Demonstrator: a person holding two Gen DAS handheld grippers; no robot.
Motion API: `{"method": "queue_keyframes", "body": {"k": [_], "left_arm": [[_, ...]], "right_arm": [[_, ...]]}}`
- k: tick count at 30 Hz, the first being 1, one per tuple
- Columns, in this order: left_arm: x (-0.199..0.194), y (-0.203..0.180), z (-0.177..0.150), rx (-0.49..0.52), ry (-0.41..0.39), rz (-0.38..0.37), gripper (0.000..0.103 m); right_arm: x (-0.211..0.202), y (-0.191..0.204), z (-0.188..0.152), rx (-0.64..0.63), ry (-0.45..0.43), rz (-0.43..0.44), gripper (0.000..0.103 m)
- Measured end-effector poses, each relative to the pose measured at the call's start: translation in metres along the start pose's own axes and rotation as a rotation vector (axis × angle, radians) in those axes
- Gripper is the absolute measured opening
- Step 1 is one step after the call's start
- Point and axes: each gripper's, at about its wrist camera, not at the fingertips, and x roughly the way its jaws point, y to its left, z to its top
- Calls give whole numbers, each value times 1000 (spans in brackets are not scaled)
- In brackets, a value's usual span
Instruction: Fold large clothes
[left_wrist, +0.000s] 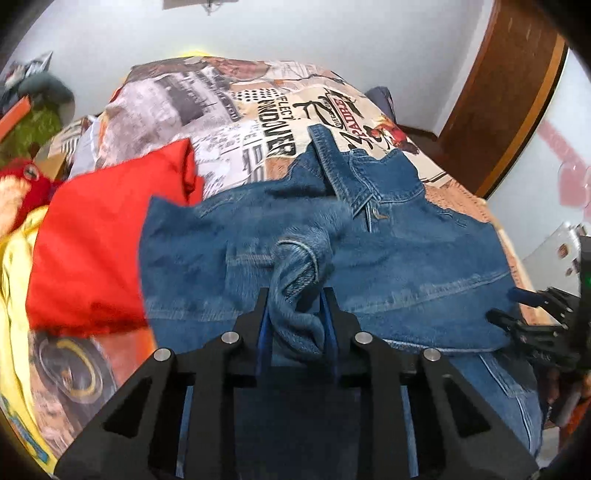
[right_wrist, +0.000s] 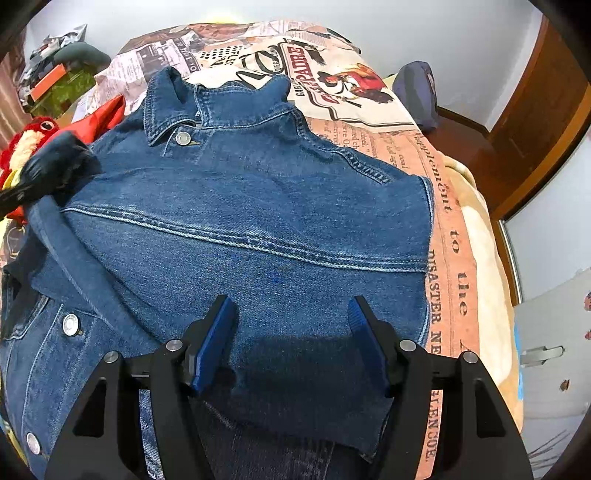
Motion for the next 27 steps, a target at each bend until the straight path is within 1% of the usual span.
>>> {"method": "queue_keyframes", "body": {"k": [1, 2, 3, 4, 7, 9, 10, 11, 12, 13, 15, 17, 18, 21, 23, 25, 27], "left_arm": [[-5, 4, -8, -9, -1, 10, 24], [-7, 8, -14, -16, -4, 33, 18], [-9, 12, -19, -21, -2, 65, 16], [-8, 20, -26, -37, 13, 77, 16], [0, 47, -45, -147, 88, -30, 18], [-1, 56, -50, -181, 90, -42, 29], [-4, 59, -52, -195, 90, -31, 32], [-6, 61, -53, -199, 90, -19, 40], [-9, 62, -53, -201, 89, -3, 44], [-12, 64, -54, -198, 86, 20, 47], [-17, 65, -55, -175, 84, 45, 51], [-23, 66, -53, -130, 83, 88, 52], [-27, 67, -50, -100, 79, 125, 53], [-38, 76, -40, -72, 49, 187, 54], [-42, 83, -27, -71, 26, 198, 56], [-44, 91, -12, -81, 5, 192, 58], [-39, 98, 3, -85, 2, 178, 58]], "right_arm": [[0, 0, 0, 0, 0, -2, 61], [-1, 1, 0, -1, 1, -5, 61], [-2, 1, 0, -2, 1, -8, 61], [-4, 2, 0, -5, 0, -7, 61], [-8, 6, 0, -25, -10, -5, 61], [-10, 9, -1, -40, -16, -16, 61], [-10, 10, -1, -48, -20, -24, 61], [-10, 11, -2, -52, -23, -29, 61], [-10, 11, -2, -53, -24, -30, 61], [-10, 11, -2, -50, -25, -29, 61], [-12, 9, -2, -44, -20, -20, 61], [-13, 7, 0, -39, -12, -3, 61], [-14, 5, 1, -39, -10, 2, 61], [-22, -3, 7, -38, -30, -7, 61], [-28, -8, 11, -37, -54, -18, 61], [-35, -17, 19, -27, -91, -45, 61], [-40, -29, 29, -3, -119, -67, 61]]}}
